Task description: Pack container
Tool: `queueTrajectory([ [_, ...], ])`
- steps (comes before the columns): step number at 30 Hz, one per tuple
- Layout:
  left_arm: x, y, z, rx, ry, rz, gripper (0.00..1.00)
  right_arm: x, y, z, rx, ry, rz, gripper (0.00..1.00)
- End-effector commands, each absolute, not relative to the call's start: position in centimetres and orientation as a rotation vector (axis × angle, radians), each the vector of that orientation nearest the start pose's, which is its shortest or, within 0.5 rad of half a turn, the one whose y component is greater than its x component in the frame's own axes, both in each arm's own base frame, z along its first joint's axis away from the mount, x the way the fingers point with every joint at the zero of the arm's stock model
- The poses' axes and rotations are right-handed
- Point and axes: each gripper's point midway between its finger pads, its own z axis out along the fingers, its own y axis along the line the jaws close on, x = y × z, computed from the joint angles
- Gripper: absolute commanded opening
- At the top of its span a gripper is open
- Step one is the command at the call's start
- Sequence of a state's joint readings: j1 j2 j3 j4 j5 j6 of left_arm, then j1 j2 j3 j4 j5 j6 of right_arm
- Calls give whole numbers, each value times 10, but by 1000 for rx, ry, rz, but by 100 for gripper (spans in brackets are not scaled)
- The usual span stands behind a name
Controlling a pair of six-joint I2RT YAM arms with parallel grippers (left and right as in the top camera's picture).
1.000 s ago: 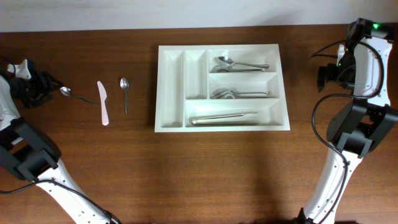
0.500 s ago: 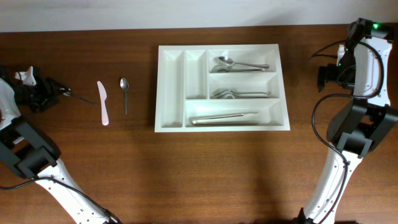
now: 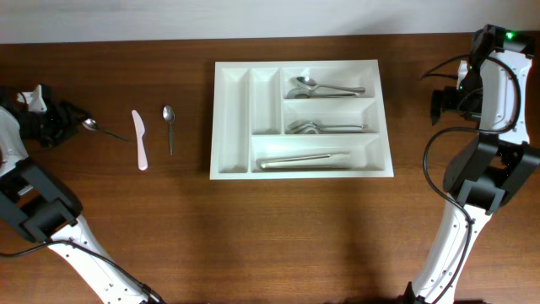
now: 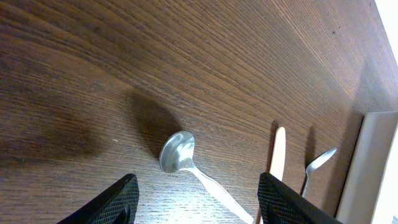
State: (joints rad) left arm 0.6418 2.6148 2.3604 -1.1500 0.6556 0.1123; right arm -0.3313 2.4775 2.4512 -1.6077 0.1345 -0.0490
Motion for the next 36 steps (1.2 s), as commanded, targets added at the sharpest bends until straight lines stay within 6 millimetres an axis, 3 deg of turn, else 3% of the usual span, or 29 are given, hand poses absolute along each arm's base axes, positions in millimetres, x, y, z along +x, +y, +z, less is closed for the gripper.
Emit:
queueTrajectory([
  [1,494,235,30,-579,2563,-787,64,426,-174,105,452,3147,-218,99],
  [36,506,233,21,-526,2542,-772,64,426,-174,105,452,3147,-218,99],
])
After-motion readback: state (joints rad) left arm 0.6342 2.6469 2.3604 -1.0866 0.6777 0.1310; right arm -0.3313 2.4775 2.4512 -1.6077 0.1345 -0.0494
